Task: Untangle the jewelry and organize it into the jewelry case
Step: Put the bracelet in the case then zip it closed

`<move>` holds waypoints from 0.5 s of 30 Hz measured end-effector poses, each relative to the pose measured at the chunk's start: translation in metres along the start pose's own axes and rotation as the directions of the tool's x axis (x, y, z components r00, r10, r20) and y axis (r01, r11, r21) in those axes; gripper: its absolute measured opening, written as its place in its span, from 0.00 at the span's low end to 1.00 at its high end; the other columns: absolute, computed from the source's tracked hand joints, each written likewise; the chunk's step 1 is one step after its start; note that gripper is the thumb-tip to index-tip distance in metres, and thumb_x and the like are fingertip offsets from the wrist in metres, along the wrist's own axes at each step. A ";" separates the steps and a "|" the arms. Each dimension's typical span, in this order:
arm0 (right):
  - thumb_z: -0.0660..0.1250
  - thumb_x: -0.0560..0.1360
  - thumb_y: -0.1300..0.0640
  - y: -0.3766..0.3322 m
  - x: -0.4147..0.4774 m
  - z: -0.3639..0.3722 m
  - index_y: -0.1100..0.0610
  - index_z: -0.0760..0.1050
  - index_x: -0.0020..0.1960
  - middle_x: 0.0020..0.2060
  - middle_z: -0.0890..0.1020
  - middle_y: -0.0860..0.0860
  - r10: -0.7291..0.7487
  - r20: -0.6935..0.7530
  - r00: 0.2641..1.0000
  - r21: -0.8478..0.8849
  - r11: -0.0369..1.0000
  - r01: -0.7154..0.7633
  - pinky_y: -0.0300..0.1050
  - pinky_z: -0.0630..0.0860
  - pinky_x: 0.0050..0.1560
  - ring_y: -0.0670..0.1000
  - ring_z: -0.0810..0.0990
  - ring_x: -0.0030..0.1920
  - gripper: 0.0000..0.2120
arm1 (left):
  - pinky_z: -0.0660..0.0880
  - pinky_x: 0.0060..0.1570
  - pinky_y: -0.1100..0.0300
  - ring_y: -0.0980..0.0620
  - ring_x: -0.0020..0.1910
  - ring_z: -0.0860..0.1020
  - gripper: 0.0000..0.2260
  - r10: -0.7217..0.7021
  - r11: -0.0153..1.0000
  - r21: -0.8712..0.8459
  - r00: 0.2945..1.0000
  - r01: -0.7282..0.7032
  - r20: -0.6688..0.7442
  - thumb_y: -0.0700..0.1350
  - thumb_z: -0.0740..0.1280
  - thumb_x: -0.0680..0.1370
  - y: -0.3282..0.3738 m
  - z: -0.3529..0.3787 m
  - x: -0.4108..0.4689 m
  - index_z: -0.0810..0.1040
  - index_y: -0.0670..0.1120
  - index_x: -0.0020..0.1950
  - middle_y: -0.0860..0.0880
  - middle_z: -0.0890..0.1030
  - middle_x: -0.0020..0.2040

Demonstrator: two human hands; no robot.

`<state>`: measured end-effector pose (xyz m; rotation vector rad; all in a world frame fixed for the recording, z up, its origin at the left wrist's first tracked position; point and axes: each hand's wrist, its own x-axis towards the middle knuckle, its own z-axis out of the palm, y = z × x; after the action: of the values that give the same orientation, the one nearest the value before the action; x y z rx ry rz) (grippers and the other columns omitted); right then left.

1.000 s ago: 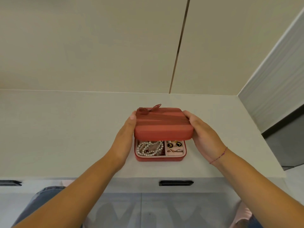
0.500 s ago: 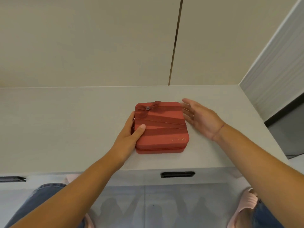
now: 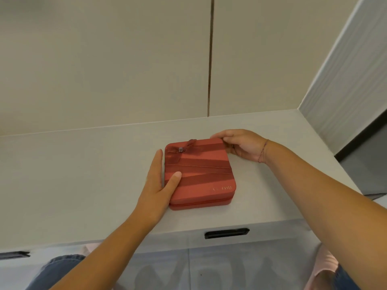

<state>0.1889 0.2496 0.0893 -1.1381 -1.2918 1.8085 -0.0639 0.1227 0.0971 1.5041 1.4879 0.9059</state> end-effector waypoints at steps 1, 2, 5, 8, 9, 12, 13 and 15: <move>0.53 0.80 0.70 0.001 -0.001 -0.003 0.64 0.75 0.59 0.51 0.81 0.55 -0.006 0.003 1.000 -0.020 1.000 0.006 0.37 0.77 0.49 0.48 0.81 0.50 0.15 | 0.53 0.74 0.60 0.65 0.74 0.54 0.31 0.119 0.972 0.205 0.993 -0.111 -0.028 0.61 0.59 0.79 0.003 -0.001 0.001 0.48 0.58 0.78 0.61 0.52 0.77; 0.54 0.79 0.71 0.003 -0.001 -0.005 0.65 0.75 0.59 0.51 0.81 0.55 -0.012 0.009 1.000 -0.045 0.999 0.012 0.37 0.77 0.50 0.48 0.82 0.49 0.14 | 0.46 0.75 0.57 0.62 0.76 0.47 0.32 0.254 0.894 0.383 0.967 -0.231 -0.008 0.64 0.57 0.78 0.006 0.000 0.002 0.48 0.58 0.78 0.59 0.48 0.78; 0.60 0.77 0.71 0.005 0.000 -0.004 0.66 0.75 0.59 0.49 0.82 0.56 -0.049 -0.025 0.998 -0.116 0.992 0.046 0.37 0.78 0.48 0.47 0.83 0.46 0.12 | 0.40 0.75 0.51 0.55 0.78 0.44 0.35 0.394 0.645 0.641 0.900 -0.417 0.189 0.70 0.50 0.75 0.017 0.017 0.002 0.52 0.56 0.78 0.54 0.49 0.79; 0.66 0.75 0.69 0.006 0.002 0.001 0.65 0.78 0.55 0.47 0.83 0.57 -0.083 -0.139 0.987 -0.176 0.983 0.058 0.36 0.78 0.45 0.47 0.84 0.42 0.10 | 0.49 0.73 0.48 0.49 0.76 0.58 0.38 0.365 0.449 0.777 0.884 -0.441 0.292 0.74 0.47 0.73 0.016 0.032 0.001 0.58 0.53 0.77 0.51 0.60 0.77; 0.67 0.74 0.68 0.007 0.002 0.002 0.64 0.79 0.54 0.46 0.84 0.56 -0.087 -0.165 0.982 -0.191 0.980 0.055 0.36 0.79 0.45 0.47 0.84 0.42 0.09 | 0.51 0.72 0.47 0.48 0.75 0.61 0.39 0.357 0.424 0.792 0.885 -0.439 0.299 0.75 0.47 0.73 0.015 0.032 0.003 0.61 0.53 0.76 0.50 0.62 0.76; 0.69 0.72 0.68 0.009 0.000 0.003 0.60 0.81 0.47 0.39 0.85 0.52 -0.105 -0.218 0.970 -0.201 0.978 0.061 0.38 0.79 0.45 0.47 0.84 0.40 0.06 | 0.59 0.72 0.45 0.48 0.74 0.62 0.39 0.341 0.386 0.798 0.875 -0.463 0.343 0.75 0.45 0.73 0.009 0.025 0.008 0.62 0.53 0.75 0.50 0.64 0.75; 0.69 0.72 0.69 0.010 -0.001 0.004 0.59 0.81 0.45 0.37 0.85 0.51 -0.115 -0.236 0.965 -0.210 0.976 0.065 0.38 0.80 0.45 0.47 0.84 0.39 0.07 | 0.60 0.72 0.44 0.47 0.74 0.62 0.39 0.339 0.372 0.797 0.869 -0.476 0.361 0.74 0.45 0.73 0.008 0.022 0.009 0.62 0.53 0.76 0.50 0.64 0.75; 0.70 0.72 0.69 0.011 -0.005 0.005 0.57 0.81 0.43 0.36 0.84 0.50 -0.134 -0.263 0.955 -0.253 0.965 0.066 0.39 0.80 0.46 0.45 0.83 0.37 0.08 | 0.58 0.72 0.43 0.48 0.75 0.61 0.38 0.333 0.360 0.782 0.853 -0.509 0.402 0.74 0.47 0.73 0.007 0.016 0.011 0.60 0.53 0.76 0.51 0.63 0.75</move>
<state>0.1862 0.2400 0.0812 -1.3751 -1.3973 1.3849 -0.0463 0.1328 0.0965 2.7700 1.5035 0.1576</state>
